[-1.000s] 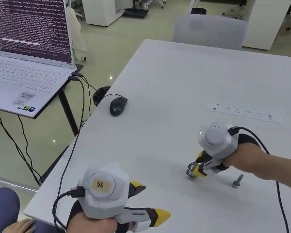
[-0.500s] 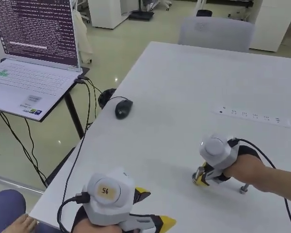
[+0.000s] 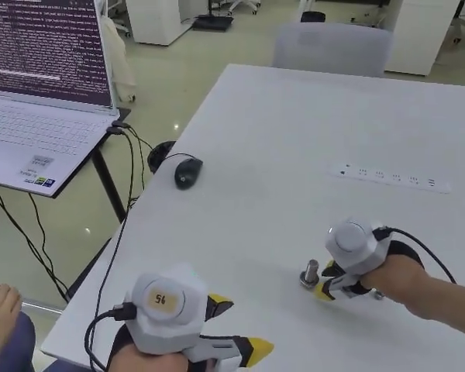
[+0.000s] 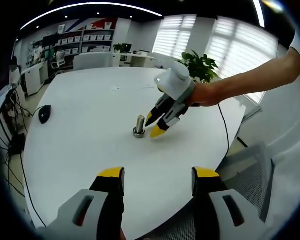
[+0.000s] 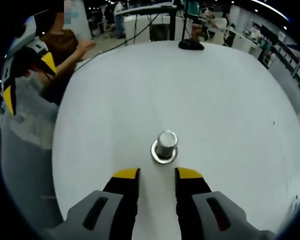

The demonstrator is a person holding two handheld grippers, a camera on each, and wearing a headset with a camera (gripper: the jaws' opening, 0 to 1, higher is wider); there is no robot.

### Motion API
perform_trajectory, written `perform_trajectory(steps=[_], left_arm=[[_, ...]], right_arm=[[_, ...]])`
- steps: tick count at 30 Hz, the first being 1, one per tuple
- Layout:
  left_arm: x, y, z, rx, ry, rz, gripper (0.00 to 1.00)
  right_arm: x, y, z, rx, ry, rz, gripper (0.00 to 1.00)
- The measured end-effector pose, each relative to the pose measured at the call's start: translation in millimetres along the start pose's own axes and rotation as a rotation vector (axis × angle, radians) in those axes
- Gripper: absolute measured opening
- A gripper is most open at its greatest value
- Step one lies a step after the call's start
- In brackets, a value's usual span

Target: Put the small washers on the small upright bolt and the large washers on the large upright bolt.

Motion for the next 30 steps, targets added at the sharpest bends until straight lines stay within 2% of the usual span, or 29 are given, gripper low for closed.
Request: perform_trajectory(steps=[2,3,5,9,16,20,22,23,28,30], left_arm=[[0.1,-1.0,1.9,0.007,0.004,0.003,0.53],[0.2,-1.0,2.3,0.008,0.004,0.004,0.53],[0.9,-1.0,4.9,0.015,0.01,0.009,0.53],[2.5,-3.4,8.7,0.031,0.022,0.015,0.53],[4.1,-2.7,10.8,0.046,0.034,0.021,0.53],[1.5,-1.4,11.4,0.052,0.036,0.031,0.53],[0.3,0.0,12.4,0.053,0.034,0.033,0.53],[-0.9,0.2,13.0,0.055,0.033,0.036,0.53],[-3.3,2.2,16.4,0.063,0.027,0.042,0.53],[-3.6,2.6,17.8,0.068,0.03,0.045,0.53]], right_arm=[[5.1,7.3,-4.2,0.001,-0.021,0.03,0.3],[9.3,14.2,-6.6,-0.01,-0.04,0.07,0.3],[17.1,22.0,-11.5,0.003,-0.071,0.096,0.31],[33.1,33.8,-21.5,0.023,-0.084,0.142,0.33],[60.5,52.9,-53.3,0.114,-0.184,0.248,0.38],[80.9,62.9,-80.7,0.176,-0.248,0.309,0.42],[88.6,67.7,-91.6,0.189,-0.27,0.336,0.45],[93.6,70.4,-99.1,0.215,-0.288,0.342,0.47],[111.5,77.4,-124.3,0.299,-0.315,0.355,0.55],[114.7,79.3,-132.9,0.335,-0.341,0.392,0.59]])
Point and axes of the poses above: the centre of the closed fingertips' face, and the gripper's own axes: z roughly forward along the fingers, y roughly to its left, x roughly out of its underside, the point moved 8 cm from there along -z, roughly backward along the fingers, and after that the axes turned 14 degrees about -y, right-handed, at the moved point
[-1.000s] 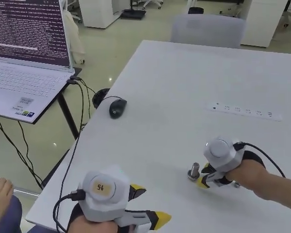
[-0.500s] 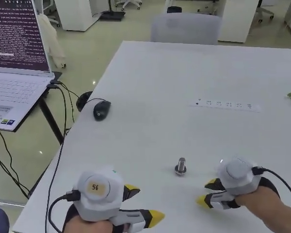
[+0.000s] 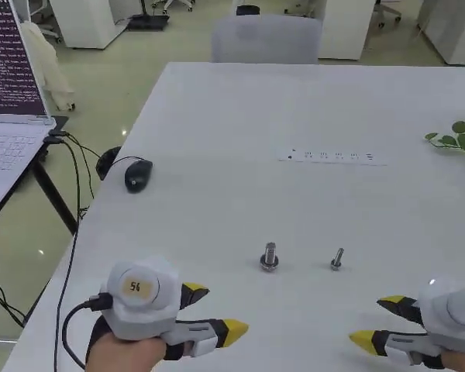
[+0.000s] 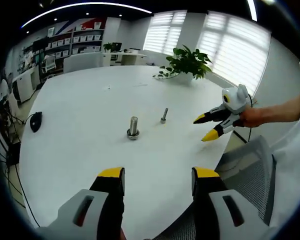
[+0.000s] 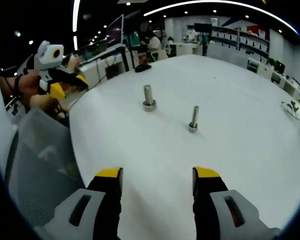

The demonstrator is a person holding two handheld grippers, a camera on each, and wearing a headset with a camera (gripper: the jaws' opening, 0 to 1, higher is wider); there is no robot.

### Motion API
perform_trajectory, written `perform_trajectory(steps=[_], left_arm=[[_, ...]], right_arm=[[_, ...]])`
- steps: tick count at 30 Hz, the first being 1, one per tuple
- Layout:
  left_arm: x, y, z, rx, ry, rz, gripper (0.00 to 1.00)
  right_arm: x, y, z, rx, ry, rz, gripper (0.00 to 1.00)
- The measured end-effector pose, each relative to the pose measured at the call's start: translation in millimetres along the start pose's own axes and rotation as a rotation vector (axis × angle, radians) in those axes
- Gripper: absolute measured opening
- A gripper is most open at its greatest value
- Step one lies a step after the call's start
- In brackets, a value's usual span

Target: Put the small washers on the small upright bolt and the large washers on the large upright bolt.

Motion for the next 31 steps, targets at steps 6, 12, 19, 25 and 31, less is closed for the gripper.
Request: perform_trajectory(steps=[6,12,19,25,31], left_arm=[[-1.3,0.4,4.0,0.008,0.002,0.003,0.54],[-4.4,-2.4,7.1,0.023,0.008,0.011,0.54],[-5.0,-5.4,10.8,0.045,0.017,0.016,0.54],[-4.5,-10.7,13.7,0.071,0.03,0.02,0.54],[-8.7,-11.6,15.6,0.071,0.035,0.029,0.54]], right_arm=[[4.5,2.4,-14.7,0.055,-0.022,0.009,0.7],[4.3,6.9,-22.2,0.091,-0.062,0.072,0.72],[5.2,13.7,-26.6,0.106,-0.077,0.084,0.71],[7.4,15.7,-32.6,0.128,-0.077,0.09,0.71],[8.8,15.2,-34.6,0.129,-0.082,0.099,0.71]])
Point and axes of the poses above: the centre of the closed fingertips' face, and the gripper's own axes: z roughly forward along the fingers, y roughly to its left, x roughly out of its underside, the point moved 8 cm from there along -z, roughly backward along the fingers, and after that the axes turned 14 degrees about -y, right-handed, at the moved point
